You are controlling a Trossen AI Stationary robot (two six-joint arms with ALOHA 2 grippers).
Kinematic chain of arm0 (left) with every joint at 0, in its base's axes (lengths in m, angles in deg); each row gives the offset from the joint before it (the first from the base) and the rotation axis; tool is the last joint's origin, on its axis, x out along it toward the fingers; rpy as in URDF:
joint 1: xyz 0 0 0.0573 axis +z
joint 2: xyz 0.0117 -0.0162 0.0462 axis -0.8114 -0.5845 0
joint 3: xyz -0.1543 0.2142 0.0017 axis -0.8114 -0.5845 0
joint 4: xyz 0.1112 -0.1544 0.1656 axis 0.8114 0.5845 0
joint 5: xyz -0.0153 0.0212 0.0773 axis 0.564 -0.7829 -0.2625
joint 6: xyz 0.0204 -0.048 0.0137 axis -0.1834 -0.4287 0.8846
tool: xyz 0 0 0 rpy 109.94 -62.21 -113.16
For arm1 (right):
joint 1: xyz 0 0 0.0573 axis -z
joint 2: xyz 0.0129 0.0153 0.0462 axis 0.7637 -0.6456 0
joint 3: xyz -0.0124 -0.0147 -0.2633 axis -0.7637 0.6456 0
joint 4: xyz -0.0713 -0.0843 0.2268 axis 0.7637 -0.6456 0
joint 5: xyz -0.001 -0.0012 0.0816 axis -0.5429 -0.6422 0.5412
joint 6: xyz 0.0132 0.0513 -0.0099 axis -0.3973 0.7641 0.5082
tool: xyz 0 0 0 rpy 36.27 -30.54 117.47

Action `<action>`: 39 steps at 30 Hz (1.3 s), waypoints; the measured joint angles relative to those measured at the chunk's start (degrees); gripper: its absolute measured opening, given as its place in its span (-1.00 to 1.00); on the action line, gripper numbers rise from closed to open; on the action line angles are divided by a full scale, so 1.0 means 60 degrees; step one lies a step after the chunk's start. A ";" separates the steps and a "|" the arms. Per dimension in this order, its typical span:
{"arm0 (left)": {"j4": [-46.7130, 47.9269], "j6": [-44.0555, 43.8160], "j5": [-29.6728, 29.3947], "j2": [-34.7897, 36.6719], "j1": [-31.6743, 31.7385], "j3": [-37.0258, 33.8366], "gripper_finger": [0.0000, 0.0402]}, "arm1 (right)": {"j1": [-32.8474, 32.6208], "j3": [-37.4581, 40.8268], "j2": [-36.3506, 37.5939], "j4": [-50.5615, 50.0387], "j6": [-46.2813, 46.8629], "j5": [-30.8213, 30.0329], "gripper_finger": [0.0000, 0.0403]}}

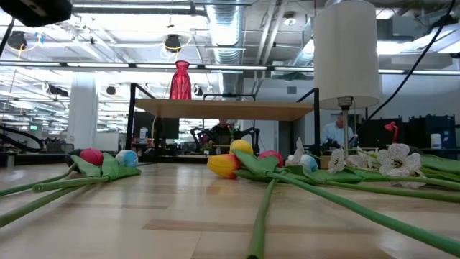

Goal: Pick and place flowers into a vace then onto a shelf
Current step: Put the yellow flower vase on the shelf

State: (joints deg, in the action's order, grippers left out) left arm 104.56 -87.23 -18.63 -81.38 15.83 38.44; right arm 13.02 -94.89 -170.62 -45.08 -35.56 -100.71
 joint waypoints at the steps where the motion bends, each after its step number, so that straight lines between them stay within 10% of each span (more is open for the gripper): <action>1: 0.0013 -0.0078 0.0104 -0.0001 0.0058 0.0000 -0.74 | 0.0000 0.0000 0.0002 0.0002 -0.0067 0.0002 -0.70; 20: -0.0222 -0.0028 0.0174 -0.0693 0.0306 -0.0117 0.05 | -0.0007 0.0000 -0.0001 0.0002 -0.0389 -0.0009 -0.70; 32: -0.0169 0.0254 0.0431 -0.1818 0.0315 -0.0095 0.05 | -0.0007 0.0000 0.0002 0.0002 -0.0386 -0.0013 -0.70; 39: -0.0223 0.0373 0.0488 -0.1781 0.0301 -0.0097 -0.29 | -0.0007 0.0000 0.0002 0.0002 -0.0389 -0.0006 -0.70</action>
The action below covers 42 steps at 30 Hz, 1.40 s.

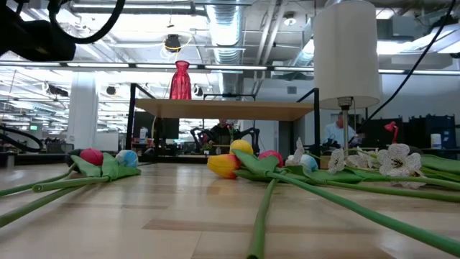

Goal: Pick and place flowers into a vace then onto a shelf
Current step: Put the yellow flower vase on the shelf

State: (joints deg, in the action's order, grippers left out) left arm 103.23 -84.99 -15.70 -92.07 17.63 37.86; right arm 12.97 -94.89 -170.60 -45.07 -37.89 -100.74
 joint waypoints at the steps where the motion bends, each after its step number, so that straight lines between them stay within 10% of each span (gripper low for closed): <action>1: 0.0013 0.0001 0.0059 0.0000 0.0004 0.0011 -0.38 | 0.0000 0.0000 0.0000 0.0000 0.0000 -0.0002 -0.70; 8: -0.0071 -0.0033 0.0404 0.0007 -0.0004 0.0028 -0.87 | 0.0004 0.0000 0.0000 0.0000 -0.0001 -0.0004 -0.70; 20: 0.2014 -0.0120 0.0132 -0.0033 0.0269 0.1877 -0.87 | -0.0198 0.0000 0.0000 0.0000 0.0369 0.0510 -0.70; 30: 0.2547 0.0031 -0.0752 -0.0022 0.1691 0.4480 -0.87 | -0.2249 0.2536 0.0100 0.0177 0.4631 -0.0776 -0.70; 36: 0.1872 0.0967 -0.1394 -0.0026 0.2690 0.5321 -0.87 | -0.3240 0.4886 0.0062 0.2938 0.5780 -0.1947 -0.70; 42: 0.0744 0.1566 -0.1392 -0.0073 0.3422 0.5561 -0.87 | -0.2707 0.6655 0.0055 0.7087 0.3513 -0.2221 -0.70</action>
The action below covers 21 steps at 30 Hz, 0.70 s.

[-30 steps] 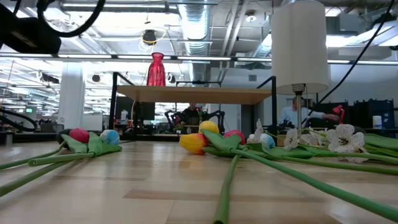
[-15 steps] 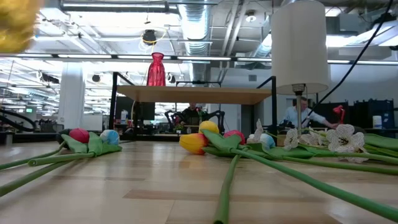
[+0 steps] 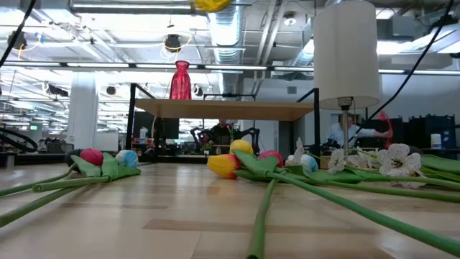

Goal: Pick and place flowers into a vace then onto a shelf
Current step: Put the yellow flower vase on the shelf

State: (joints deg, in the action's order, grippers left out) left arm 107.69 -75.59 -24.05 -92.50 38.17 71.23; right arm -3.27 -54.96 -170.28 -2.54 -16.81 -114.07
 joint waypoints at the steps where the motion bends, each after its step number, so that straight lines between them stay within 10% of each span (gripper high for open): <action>1: -0.0183 0.0085 -0.0003 -0.0003 0.0076 0.0000 -0.87 | 0.0136 0.0140 0.0000 0.0480 -0.0510 0.0107 -0.70; 12: -0.0504 0.0394 -0.0051 -0.0007 0.0345 0.0004 -0.87 | 0.2552 0.0336 0.0004 0.4213 -0.5538 0.4039 -0.70; 21: -0.0165 0.0379 -0.0049 -0.0014 0.0341 -0.0091 -0.87 | 0.4044 0.0332 0.0004 0.4865 -0.6592 0.7064 -0.70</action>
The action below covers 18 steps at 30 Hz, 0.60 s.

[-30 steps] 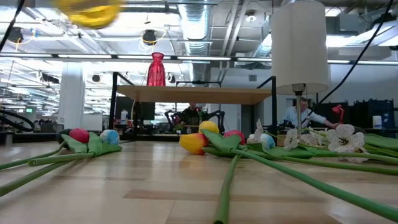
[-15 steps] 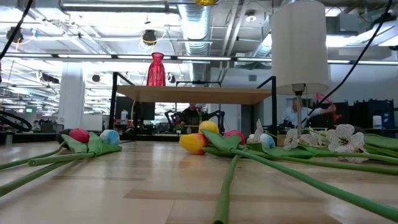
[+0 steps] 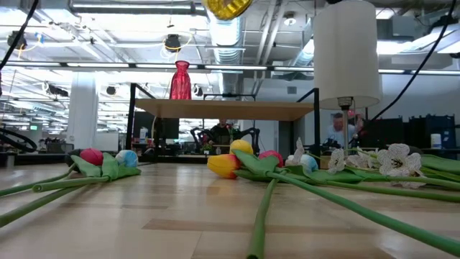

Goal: Pick and place flowers into a vace then onto a shelf
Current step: Put the yellow flower vase on the shelf

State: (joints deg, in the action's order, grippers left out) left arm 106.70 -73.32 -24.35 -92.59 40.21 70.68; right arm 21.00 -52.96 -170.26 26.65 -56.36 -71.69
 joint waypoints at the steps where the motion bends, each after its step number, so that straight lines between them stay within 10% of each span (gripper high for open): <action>1: -0.0002 -0.0001 -0.0002 0.0000 0.0000 0.0000 -0.87 | 0.0081 0.0000 -0.0003 -0.0003 -0.0007 0.0170 -0.70; 9: -0.0048 -0.0024 0.0014 -0.0161 -0.0005 -0.0004 -0.86 | 0.0634 -0.0007 -0.0001 0.0364 -0.0593 0.0855 -0.60; 18: -0.0027 0.0237 -0.0201 -0.0321 -0.0055 0.0018 -0.87 | 0.1013 -0.0008 -0.0032 0.0349 -0.0743 0.0884 0.04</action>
State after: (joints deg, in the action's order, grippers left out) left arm 106.54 -71.90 -25.55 -94.51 39.88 70.79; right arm 27.07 -53.01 -170.45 28.74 -60.82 -66.38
